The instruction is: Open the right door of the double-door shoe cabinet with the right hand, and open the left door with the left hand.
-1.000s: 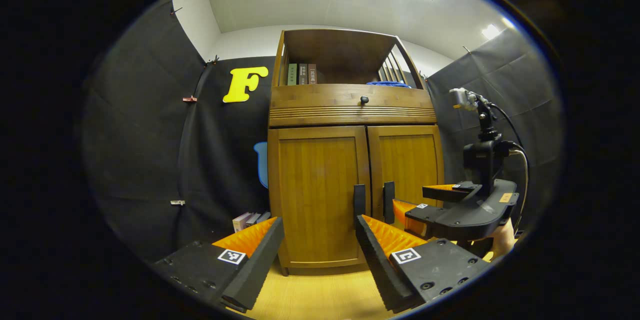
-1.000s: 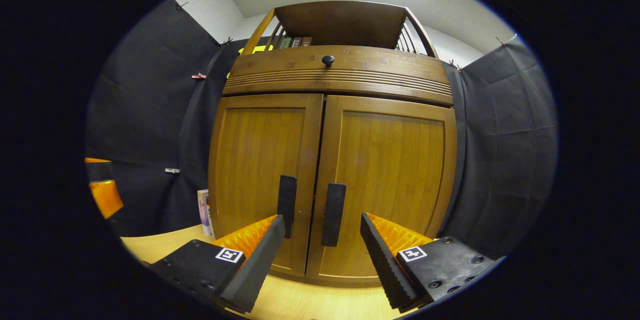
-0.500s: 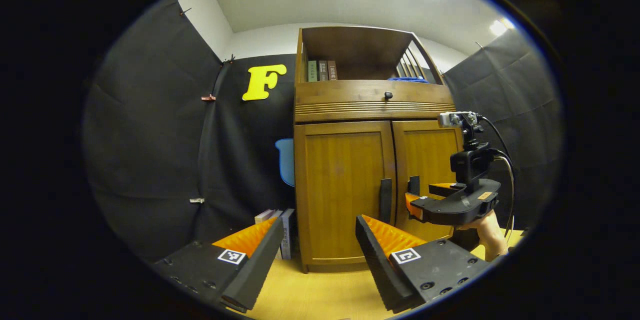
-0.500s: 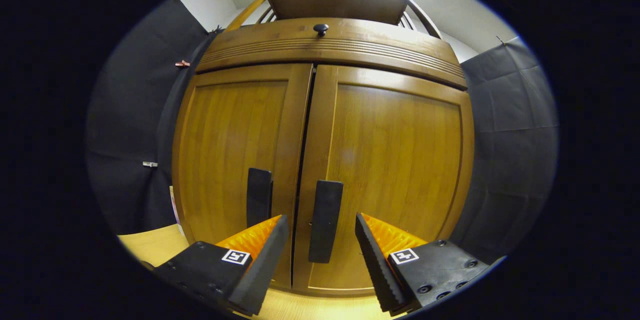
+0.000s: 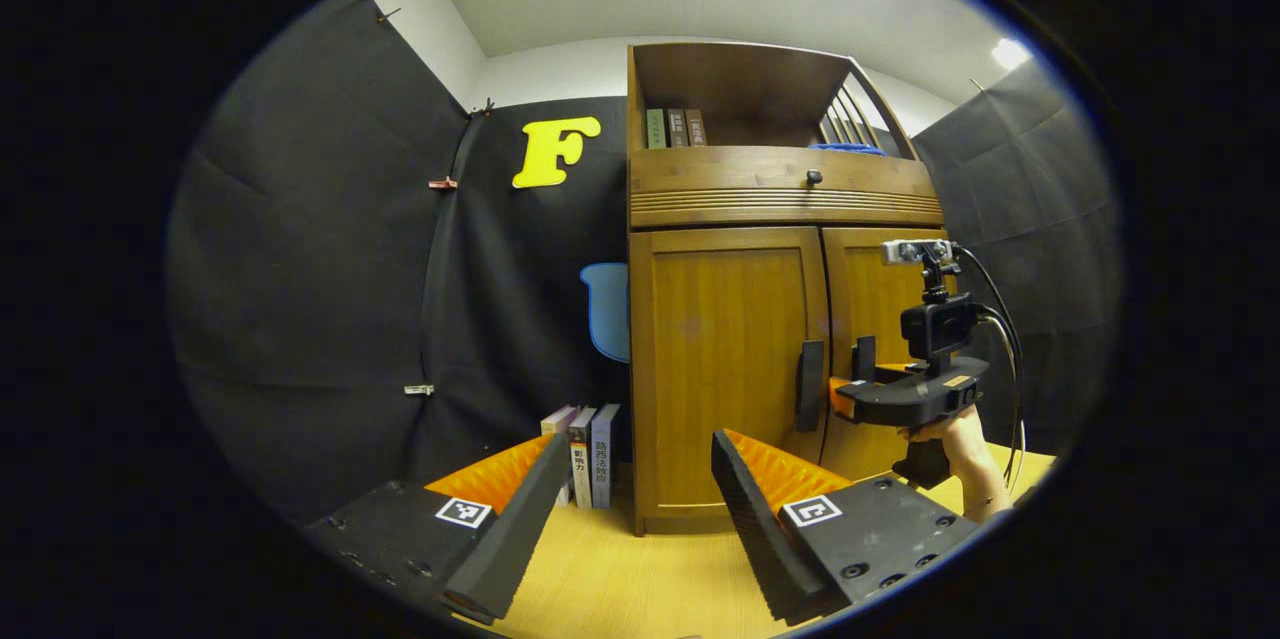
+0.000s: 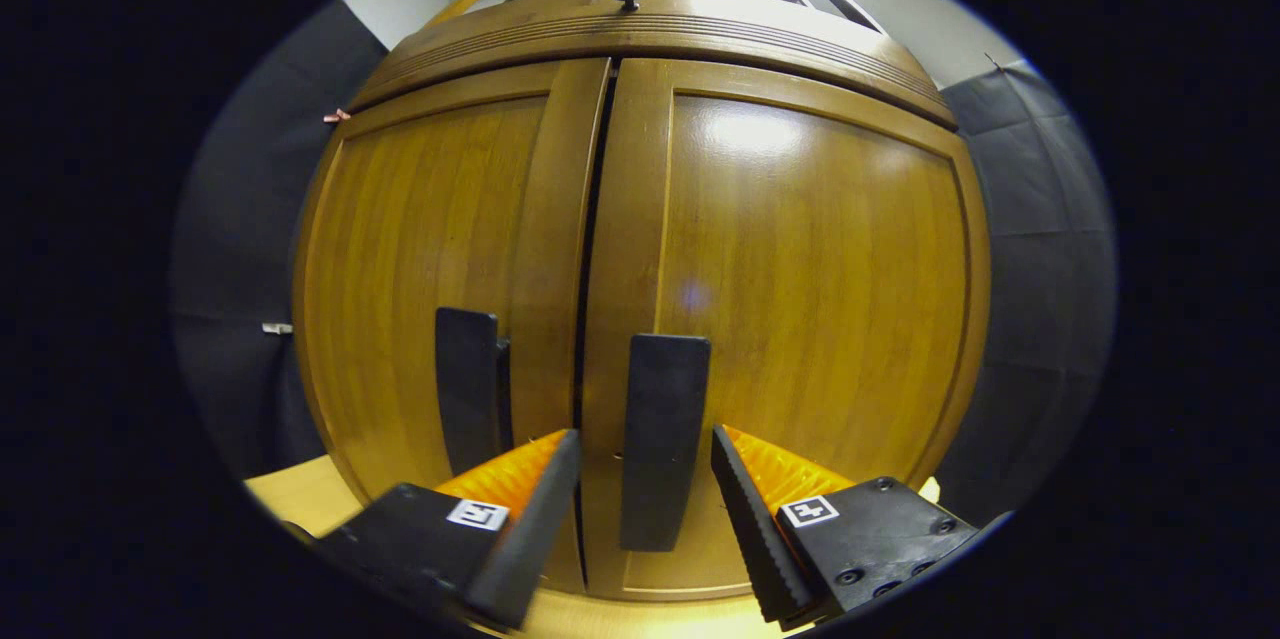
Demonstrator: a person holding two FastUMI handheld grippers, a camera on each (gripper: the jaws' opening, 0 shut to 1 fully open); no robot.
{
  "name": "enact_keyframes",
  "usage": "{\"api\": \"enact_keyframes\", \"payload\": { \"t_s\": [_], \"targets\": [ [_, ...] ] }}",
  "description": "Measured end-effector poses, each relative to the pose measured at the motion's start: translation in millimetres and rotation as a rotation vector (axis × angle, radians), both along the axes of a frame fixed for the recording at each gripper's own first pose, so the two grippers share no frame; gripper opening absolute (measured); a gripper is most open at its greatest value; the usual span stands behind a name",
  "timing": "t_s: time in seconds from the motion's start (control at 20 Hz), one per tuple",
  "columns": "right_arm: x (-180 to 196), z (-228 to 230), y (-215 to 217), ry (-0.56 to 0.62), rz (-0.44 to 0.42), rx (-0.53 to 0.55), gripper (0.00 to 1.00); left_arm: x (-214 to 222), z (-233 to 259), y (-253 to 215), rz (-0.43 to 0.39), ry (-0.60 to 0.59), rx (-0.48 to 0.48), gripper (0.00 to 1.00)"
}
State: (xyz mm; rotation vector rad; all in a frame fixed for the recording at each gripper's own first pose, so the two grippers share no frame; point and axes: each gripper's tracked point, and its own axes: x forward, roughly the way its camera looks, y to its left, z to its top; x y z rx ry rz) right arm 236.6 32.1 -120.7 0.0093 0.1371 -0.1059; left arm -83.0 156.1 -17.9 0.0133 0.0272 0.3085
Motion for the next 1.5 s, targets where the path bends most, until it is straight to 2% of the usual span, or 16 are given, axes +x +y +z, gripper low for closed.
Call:
{"api": "enact_keyframes", "payload": {
  "t_s": [0.25, 0.3, 0.4, 0.45, 0.5, 0.65, 0.8, 0.85, 0.9, 0.95, 1.05, 1.1, 1.15, 1.35, 1.4, 1.5],
  "targets": [
    [-1.4, 1.8, -3.0, -0.018, -0.016, 0.008, 0.31, -9.0, -2.8, 16.7, 0.044, 0.004, -0.008, 0.9],
    [-2.1, 3.0, -2.7, -0.022, -0.003, 0.012, 0.31, -10.0, -1.5, 17.0, 0.049, 0.003, -0.009, 0.88],
    [-4.6, 1.3, -1.6, -0.007, 0.014, 0.011, 0.36, -12.1, -0.6, 17.8, 0.053, -0.002, -0.014, 0.9],
    [-6.7, 2.0, -1.3, -0.005, 0.02, -0.002, 0.31, -12.3, -1.7, 17.3, 0.052, -0.001, -0.016, 0.9],
    [-9.2, 2.1, -1.2, -0.001, 0.026, -0.018, 0.41, -13.5, -2.0, 17.1, 0.052, 0.001, -0.015, 0.9],
    [-23.1, 5.7, -2.6, -0.005, 0.039, -0.018, 0.31, -17.6, -1.3, 12.6, 0.051, 0.0, -0.013, 0.9],
    [-45.0, 6.6, -3.2, -0.001, 0.073, -0.015, 0.31, -18.7, 2.7, 6.3, 0.049, -0.006, -0.012, 0.9],
    [-52.2, 8.5, -4.9, -0.003, 0.086, -0.016, 0.36, -17.4, 3.5, 2.2, 0.044, -0.008, -0.011, 0.9],
    [-59.2, 9.7, -5.7, -0.005, 0.099, -0.015, 0.31, -15.3, 4.7, -3.2, 0.035, -0.008, -0.012, 0.9],
    [-67.8, 11.2, -7.1, -0.006, 0.109, -0.006, 0.36, -13.5, 4.1, -9.5, 0.022, -0.009, -0.014, 0.9],
    [-84.7, 13.0, -11.4, -0.004, 0.127, 0.022, 0.36, -8.9, 4.0, -23.1, -0.006, -0.006, -0.015, 0.9],
    [-93.2, 14.5, -14.0, -0.005, 0.137, 0.029, 0.4, -6.8, 4.6, -30.6, -0.02, -0.005, -0.012, 0.9],
    [-101.2, 16.8, -16.5, -0.008, 0.147, 0.033, 0.36, -4.2, 4.9, -37.6, -0.034, -0.006, -0.009, 0.9],
    [-132.7, 22.0, -29.3, -0.016, 0.169, 0.055, 0.35, 7.6, 9.5, -65.0, -0.091, -0.026, -0.011, 0.9],
    [-139.3, 23.8, -33.8, -0.018, 0.171, 0.056, 0.31, 9.6, 9.8, -71.0, -0.103, -0.027, -0.013, 0.9],
    [-153.6, 28.4, -43.7, -0.025, 0.17, 0.058, 0.31, 13.1, 8.8, -79.7, -0.122, -0.026, -0.013, 0.9]
  ]
}}
